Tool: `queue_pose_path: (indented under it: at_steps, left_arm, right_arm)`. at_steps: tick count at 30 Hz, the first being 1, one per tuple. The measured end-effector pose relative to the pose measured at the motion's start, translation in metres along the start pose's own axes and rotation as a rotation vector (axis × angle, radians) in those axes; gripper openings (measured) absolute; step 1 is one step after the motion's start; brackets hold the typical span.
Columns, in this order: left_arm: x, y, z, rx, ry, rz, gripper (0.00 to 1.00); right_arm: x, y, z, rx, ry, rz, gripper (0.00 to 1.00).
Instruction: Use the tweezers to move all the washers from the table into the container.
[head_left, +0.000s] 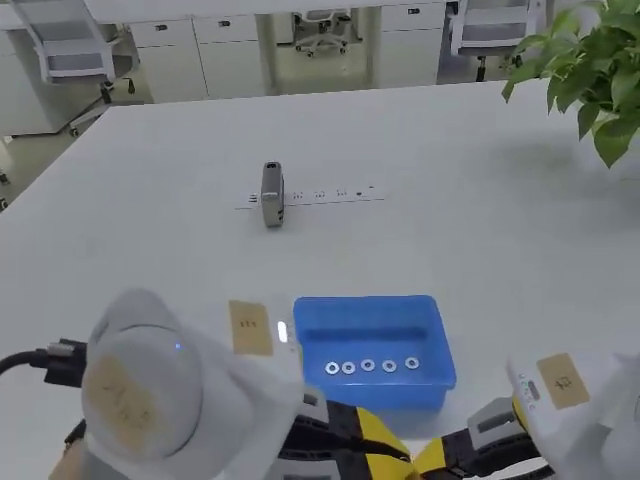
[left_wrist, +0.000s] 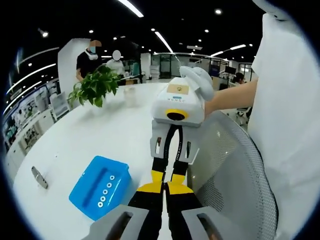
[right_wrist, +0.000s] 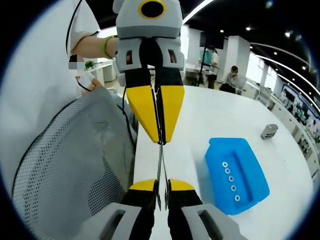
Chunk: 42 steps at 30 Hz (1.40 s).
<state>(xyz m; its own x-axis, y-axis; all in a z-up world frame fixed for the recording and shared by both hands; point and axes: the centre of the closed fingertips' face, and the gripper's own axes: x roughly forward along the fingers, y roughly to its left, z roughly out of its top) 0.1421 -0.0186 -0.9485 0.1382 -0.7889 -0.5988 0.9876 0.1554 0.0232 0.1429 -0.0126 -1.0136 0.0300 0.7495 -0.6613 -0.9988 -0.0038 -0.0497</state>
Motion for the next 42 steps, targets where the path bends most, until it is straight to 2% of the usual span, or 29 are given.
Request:
queue_pose_path:
  at_steps: [1, 2, 4, 7, 15, 18, 21, 27, 30, 32, 33, 34, 37, 38, 42]
  left_arm:
    - [0.002, 0.001, -0.004, 0.009, 0.023, -0.002, 0.00]
    - [0.003, 0.002, -0.004, 0.005, 0.017, -0.003, 0.00]
    - [0.006, 0.002, -0.009, -0.010, 0.035, -0.019, 0.00]
    - [0.010, 0.003, -0.023, 0.032, 0.102, -0.035, 0.00]
    - [0.018, 0.009, -0.041, 0.053, 0.172, -0.044, 0.00]
    - [0.022, 0.012, -0.056, 0.096, 0.245, -0.043, 0.00]
    - [0.024, 0.015, -0.066, 0.113, 0.287, -0.038, 0.00]
    - [0.022, 0.016, -0.075, 0.085, 0.303, -0.049, 0.00]
    - [0.023, 0.017, -0.082, 0.077, 0.324, -0.056, 0.00]
    - [0.023, 0.017, -0.087, 0.069, 0.341, -0.065, 0.00]
    - [0.023, 0.017, -0.089, 0.066, 0.346, -0.066, 0.00]
    - [0.023, 0.017, -0.091, 0.065, 0.354, -0.069, 0.00]
    - [0.023, 0.017, -0.097, 0.055, 0.376, -0.077, 0.00]
    - [0.024, 0.018, -0.100, 0.048, 0.386, -0.079, 0.00]
    - [0.027, 0.019, -0.108, 0.039, 0.415, -0.085, 0.00]
  right_arm:
    - [0.001, -0.001, -0.002, 0.001, 0.008, -0.005, 0.04]
    - [0.002, -0.002, -0.004, -0.003, 0.014, -0.009, 0.04]
    - [0.005, -0.001, -0.008, -0.009, 0.034, -0.007, 0.04]
    - [0.010, -0.002, -0.016, -0.039, 0.078, -0.011, 0.04]
    - [0.023, -0.007, -0.029, -0.034, 0.121, -0.024, 0.04]
    - [0.030, -0.010, -0.034, -0.033, 0.138, -0.032, 0.04]
    - [0.033, -0.011, -0.037, -0.041, 0.150, -0.032, 0.04]
    - [0.036, -0.011, -0.037, -0.041, 0.149, -0.030, 0.05]
    - [0.039, -0.009, -0.035, -0.017, 0.119, -0.021, 0.06]
    - [0.039, -0.005, -0.029, 0.029, 0.060, 0.001, 0.12]
    - [0.037, -0.003, -0.021, 0.083, -0.006, 0.008, 0.16]
    - [0.034, -0.003, -0.018, 0.109, -0.038, 0.007, 0.20]
    - [0.017, -0.010, -0.012, 0.174, -0.113, -0.048, 0.24]
    - [0.015, -0.012, -0.012, 0.185, -0.124, -0.056, 0.26]
    - [-0.012, -0.025, -0.006, 0.258, -0.214, -0.156, 0.35]
